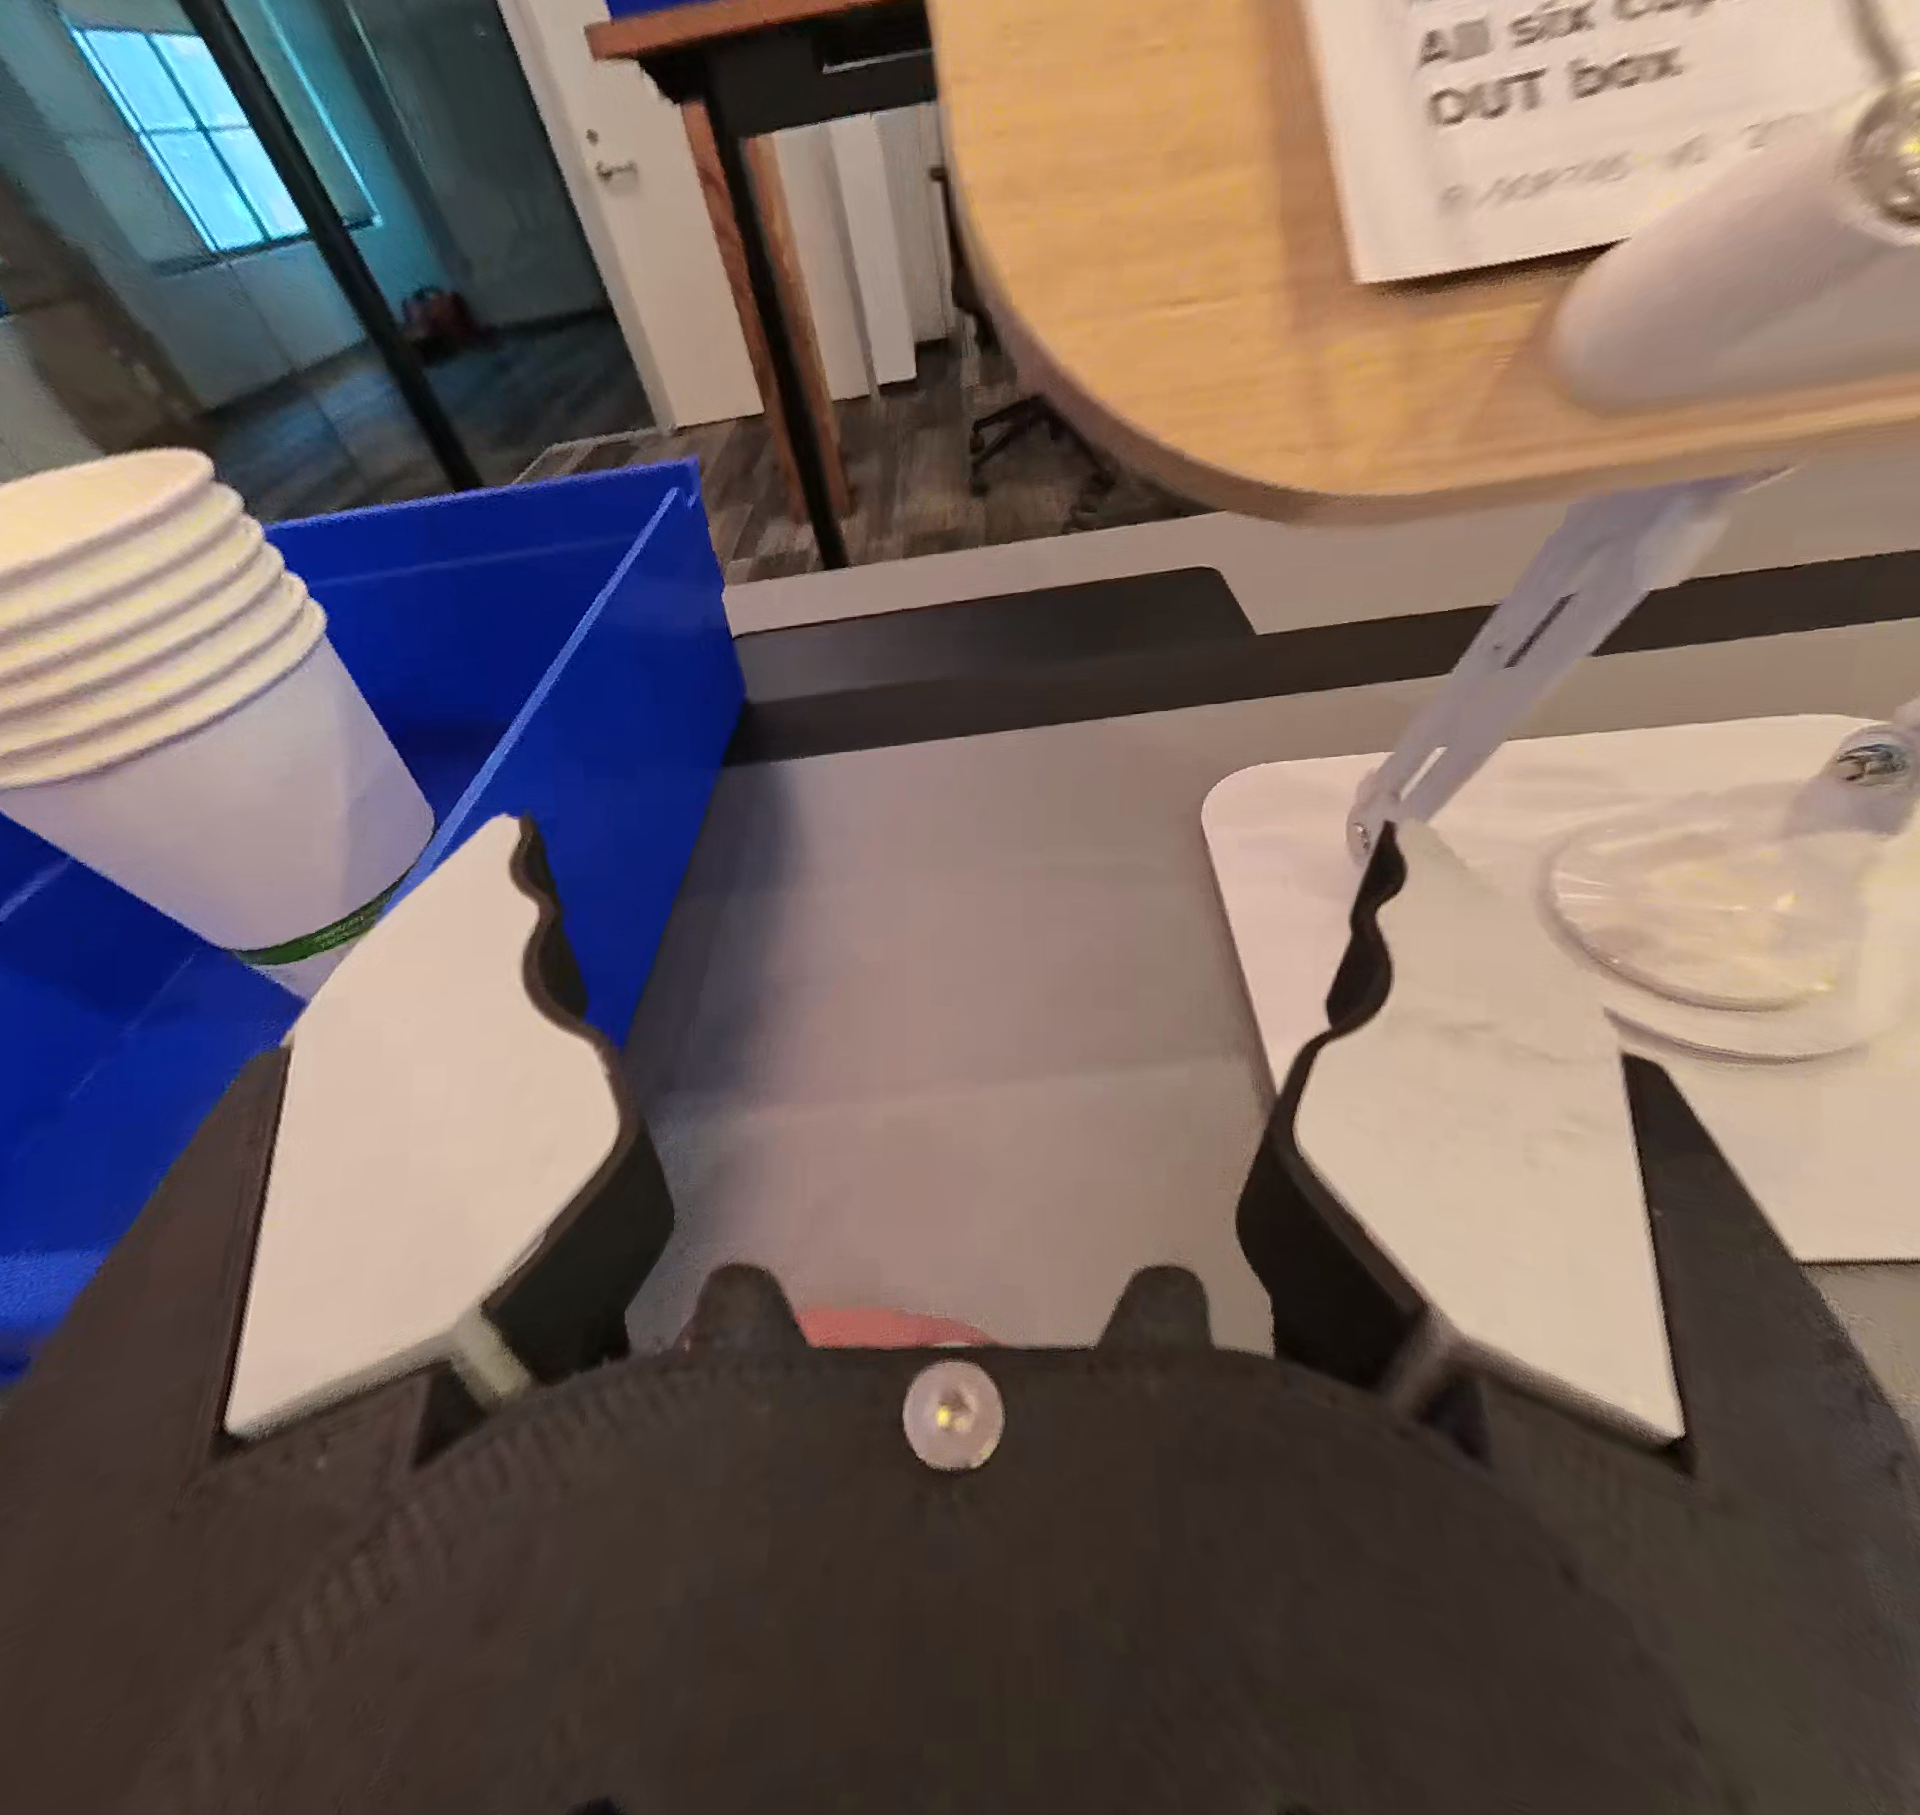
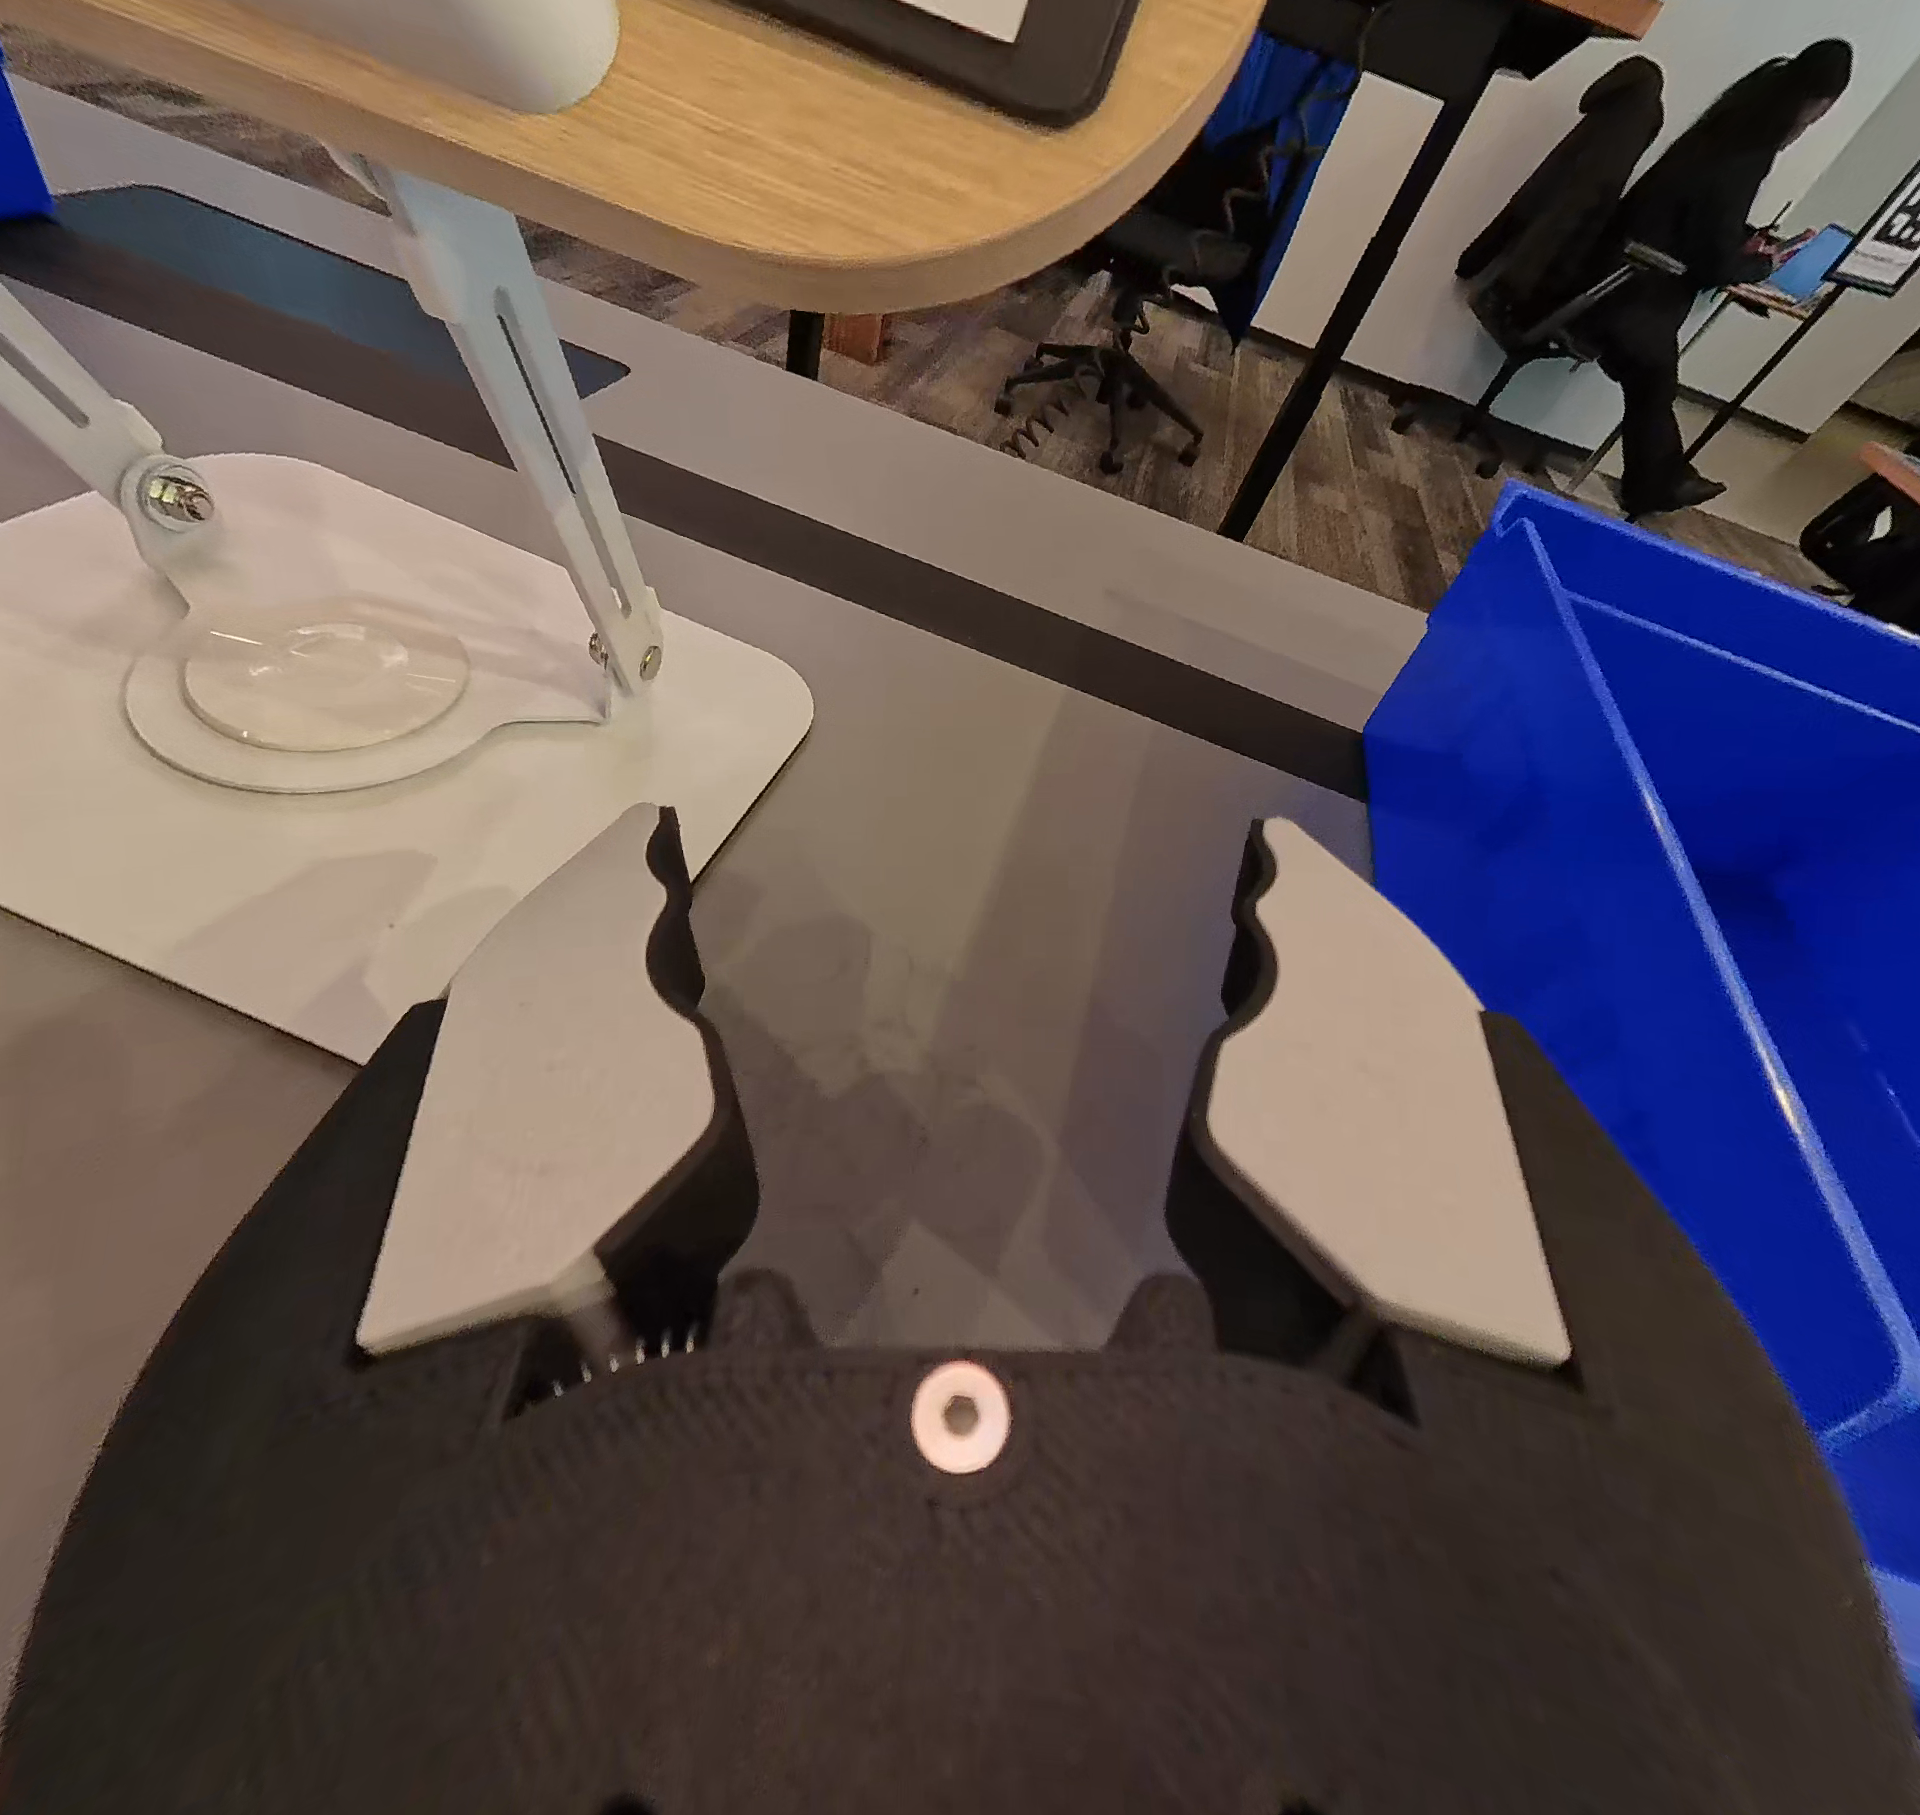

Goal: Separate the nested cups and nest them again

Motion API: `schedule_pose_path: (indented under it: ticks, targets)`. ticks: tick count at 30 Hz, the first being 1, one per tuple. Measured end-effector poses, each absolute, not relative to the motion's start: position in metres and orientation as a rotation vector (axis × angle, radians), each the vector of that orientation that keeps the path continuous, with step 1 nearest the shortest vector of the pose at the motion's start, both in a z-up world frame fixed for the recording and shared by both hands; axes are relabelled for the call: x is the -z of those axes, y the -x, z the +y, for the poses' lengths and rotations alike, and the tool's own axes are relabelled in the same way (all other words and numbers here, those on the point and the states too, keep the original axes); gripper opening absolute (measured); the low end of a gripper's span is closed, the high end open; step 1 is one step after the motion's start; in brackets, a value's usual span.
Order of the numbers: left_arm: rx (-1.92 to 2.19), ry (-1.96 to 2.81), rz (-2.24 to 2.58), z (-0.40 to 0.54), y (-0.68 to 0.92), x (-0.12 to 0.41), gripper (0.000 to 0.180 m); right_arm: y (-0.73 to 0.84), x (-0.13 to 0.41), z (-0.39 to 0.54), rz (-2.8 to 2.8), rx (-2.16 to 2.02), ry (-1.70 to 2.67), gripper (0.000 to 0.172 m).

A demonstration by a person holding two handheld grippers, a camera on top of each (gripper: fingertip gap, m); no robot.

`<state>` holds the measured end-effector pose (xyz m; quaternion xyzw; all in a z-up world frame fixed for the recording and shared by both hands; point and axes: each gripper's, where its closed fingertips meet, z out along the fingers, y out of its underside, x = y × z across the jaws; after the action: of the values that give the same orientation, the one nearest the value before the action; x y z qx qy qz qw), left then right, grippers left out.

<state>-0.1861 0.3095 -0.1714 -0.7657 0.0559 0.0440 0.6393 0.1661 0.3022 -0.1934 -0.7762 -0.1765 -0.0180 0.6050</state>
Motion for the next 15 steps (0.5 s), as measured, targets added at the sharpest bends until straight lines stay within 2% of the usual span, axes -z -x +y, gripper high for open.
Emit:
schedule_pose_path:
  ticks: [15]
  targets:
    - [-0.130,1.730,0.113,0.320,0.199,0.177,0.136,-0.168,0.195,0.304,-0.387,0.002,1.797,0.097]
